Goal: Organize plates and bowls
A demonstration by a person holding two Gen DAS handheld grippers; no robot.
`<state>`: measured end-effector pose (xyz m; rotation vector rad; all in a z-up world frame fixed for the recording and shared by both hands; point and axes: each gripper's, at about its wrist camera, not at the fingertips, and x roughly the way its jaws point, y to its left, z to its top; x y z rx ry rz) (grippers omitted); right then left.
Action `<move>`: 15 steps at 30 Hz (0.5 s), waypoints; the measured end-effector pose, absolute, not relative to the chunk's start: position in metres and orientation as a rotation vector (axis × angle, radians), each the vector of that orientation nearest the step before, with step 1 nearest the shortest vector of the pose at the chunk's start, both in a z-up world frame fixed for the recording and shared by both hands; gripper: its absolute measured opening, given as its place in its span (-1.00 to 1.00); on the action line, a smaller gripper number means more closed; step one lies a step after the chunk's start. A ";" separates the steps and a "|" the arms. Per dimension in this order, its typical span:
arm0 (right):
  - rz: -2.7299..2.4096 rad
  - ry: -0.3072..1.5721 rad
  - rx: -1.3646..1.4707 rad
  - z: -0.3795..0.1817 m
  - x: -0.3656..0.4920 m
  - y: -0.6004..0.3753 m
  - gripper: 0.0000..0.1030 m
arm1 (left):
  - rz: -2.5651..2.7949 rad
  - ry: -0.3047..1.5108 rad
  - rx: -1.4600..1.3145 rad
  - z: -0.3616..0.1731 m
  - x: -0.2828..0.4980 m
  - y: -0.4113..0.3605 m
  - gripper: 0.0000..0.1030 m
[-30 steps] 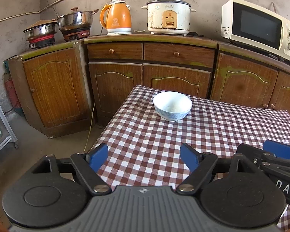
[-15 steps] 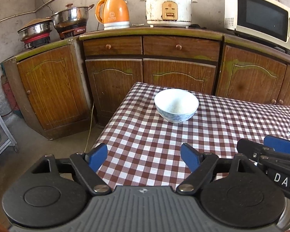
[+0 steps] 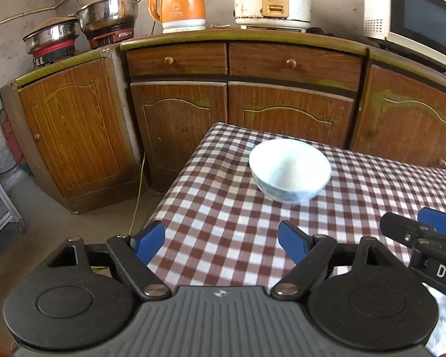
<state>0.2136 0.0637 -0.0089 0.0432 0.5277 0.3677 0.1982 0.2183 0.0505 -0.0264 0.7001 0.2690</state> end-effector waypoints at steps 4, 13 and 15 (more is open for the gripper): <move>0.372 0.531 0.050 -0.011 0.241 0.067 0.22 | 0.262 0.688 -0.026 0.048 0.223 0.227 0.66; 0.379 0.610 0.075 -0.022 0.324 0.085 0.22 | 0.227 0.722 -0.043 0.036 0.292 0.247 0.63; 0.362 0.631 0.106 -0.028 0.343 0.086 0.22 | 0.213 0.745 -0.050 0.029 0.306 0.250 0.62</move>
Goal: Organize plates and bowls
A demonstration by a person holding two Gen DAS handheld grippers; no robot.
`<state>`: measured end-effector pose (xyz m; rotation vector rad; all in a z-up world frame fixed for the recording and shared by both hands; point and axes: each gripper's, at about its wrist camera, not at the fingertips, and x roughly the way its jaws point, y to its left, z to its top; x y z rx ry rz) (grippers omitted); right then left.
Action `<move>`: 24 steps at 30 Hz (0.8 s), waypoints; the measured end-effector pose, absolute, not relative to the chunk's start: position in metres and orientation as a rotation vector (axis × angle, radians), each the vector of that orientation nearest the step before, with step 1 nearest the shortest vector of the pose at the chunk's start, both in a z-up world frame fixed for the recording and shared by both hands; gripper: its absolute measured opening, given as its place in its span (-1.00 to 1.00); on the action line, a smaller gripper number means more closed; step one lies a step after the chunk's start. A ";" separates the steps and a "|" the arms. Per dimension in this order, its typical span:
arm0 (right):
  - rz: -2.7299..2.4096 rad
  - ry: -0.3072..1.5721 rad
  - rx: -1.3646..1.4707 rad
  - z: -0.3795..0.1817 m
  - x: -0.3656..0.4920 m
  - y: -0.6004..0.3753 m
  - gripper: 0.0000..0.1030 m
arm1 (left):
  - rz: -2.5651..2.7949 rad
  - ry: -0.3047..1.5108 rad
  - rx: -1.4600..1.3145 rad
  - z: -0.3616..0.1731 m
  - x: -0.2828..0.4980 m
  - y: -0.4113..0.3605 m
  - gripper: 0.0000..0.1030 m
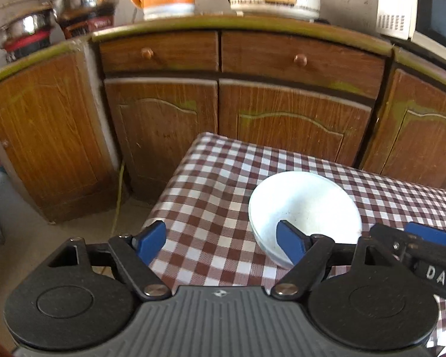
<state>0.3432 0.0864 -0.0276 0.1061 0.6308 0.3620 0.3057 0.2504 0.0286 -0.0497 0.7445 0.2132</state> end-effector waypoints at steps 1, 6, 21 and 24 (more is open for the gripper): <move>0.364 0.643 0.106 -0.030 0.351 0.089 0.22 | 0.217 0.749 -0.038 0.025 0.312 0.251 0.58; 0.343 0.672 0.077 -0.043 0.383 0.102 0.22 | 0.211 0.784 -0.030 0.010 0.340 0.254 0.53; 0.387 0.752 0.074 -0.085 0.422 0.122 -0.60 | 0.091 0.804 0.045 -0.025 0.371 0.236 -0.42; 0.389 0.757 0.085 -0.085 0.419 0.120 -0.63 | 0.104 0.800 0.035 -0.024 0.368 0.231 -0.44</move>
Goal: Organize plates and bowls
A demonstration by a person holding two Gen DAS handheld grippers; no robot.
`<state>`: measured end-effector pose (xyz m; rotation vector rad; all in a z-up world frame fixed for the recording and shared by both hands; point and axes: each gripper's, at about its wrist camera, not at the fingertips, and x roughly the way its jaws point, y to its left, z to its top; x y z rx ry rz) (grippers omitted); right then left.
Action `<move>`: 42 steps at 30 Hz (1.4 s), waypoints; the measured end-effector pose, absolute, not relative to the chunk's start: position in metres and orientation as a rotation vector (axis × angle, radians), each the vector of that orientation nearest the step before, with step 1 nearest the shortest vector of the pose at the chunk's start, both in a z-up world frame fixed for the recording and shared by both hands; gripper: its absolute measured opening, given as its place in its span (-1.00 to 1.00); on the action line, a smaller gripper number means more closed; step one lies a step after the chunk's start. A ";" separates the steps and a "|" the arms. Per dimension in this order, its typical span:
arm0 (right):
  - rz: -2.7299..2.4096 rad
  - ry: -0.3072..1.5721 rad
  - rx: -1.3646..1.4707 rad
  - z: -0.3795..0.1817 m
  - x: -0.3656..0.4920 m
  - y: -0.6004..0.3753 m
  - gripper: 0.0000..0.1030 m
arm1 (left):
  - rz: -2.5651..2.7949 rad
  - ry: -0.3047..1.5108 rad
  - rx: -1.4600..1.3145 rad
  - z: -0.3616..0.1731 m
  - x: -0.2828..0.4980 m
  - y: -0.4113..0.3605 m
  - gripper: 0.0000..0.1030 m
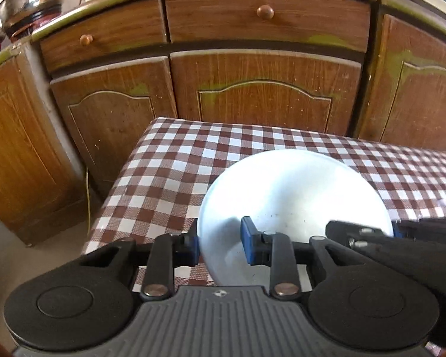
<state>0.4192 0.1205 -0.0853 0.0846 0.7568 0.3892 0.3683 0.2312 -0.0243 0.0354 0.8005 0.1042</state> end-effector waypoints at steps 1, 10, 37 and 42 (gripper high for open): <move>0.390 0.757 0.088 -0.085 0.418 0.119 -0.62 | 0.107 0.806 0.022 -0.023 0.367 0.231 -0.47; 0.416 0.693 0.088 -0.069 0.374 0.110 -0.62 | 0.144 0.733 0.024 0.006 0.320 0.222 -0.49; 0.417 0.636 0.130 0.010 0.143 0.043 -0.62 | 0.172 0.641 -0.018 0.087 0.115 0.185 -0.52; 0.413 0.633 0.128 0.016 0.110 0.035 -0.62 | 0.170 0.634 -0.020 0.092 0.088 0.181 -0.52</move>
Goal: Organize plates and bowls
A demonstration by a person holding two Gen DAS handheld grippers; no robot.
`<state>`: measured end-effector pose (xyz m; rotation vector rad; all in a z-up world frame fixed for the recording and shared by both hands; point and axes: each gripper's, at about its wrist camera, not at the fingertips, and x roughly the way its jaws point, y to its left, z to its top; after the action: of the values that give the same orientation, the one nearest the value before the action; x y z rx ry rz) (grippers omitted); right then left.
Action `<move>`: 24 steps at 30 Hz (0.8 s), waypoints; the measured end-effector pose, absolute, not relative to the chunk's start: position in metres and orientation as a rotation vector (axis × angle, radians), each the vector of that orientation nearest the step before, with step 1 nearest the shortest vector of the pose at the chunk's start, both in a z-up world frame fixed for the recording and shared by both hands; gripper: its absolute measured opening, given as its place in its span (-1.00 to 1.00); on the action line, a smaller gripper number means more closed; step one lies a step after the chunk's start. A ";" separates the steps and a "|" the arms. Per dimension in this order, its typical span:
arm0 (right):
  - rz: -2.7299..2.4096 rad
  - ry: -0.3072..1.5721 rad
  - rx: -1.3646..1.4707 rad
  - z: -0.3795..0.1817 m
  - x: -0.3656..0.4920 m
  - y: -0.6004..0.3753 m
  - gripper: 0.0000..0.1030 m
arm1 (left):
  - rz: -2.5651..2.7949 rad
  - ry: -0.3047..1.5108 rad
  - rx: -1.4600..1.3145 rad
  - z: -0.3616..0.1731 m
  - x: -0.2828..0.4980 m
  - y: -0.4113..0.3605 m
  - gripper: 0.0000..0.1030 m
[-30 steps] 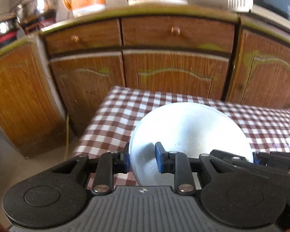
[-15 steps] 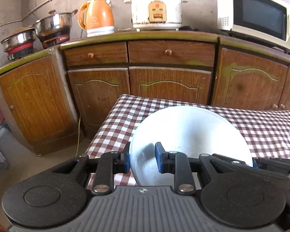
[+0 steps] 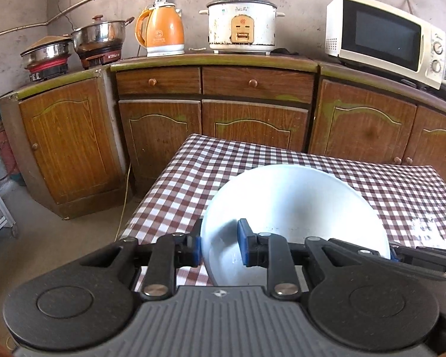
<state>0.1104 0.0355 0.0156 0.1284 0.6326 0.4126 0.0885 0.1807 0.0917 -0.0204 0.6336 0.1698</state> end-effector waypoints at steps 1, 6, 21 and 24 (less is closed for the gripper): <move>0.412 0.629 0.124 0.017 0.104 0.035 -0.62 | 0.169 0.633 -0.022 0.092 0.084 0.180 -0.52; 0.406 0.630 0.119 0.022 0.078 0.031 -0.62 | 0.165 0.628 -0.022 0.095 0.065 0.177 -0.52; 0.395 0.616 0.125 0.026 0.030 0.017 -0.62 | 0.171 0.595 0.006 0.100 0.028 0.164 -0.54; 0.398 0.620 0.144 0.026 0.027 0.013 -0.63 | 0.129 0.594 -0.019 0.099 0.024 0.165 -0.77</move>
<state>0.0272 0.0129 0.0258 0.1435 0.6204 0.3980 0.0238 0.1645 0.0986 -0.0187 0.5944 0.1292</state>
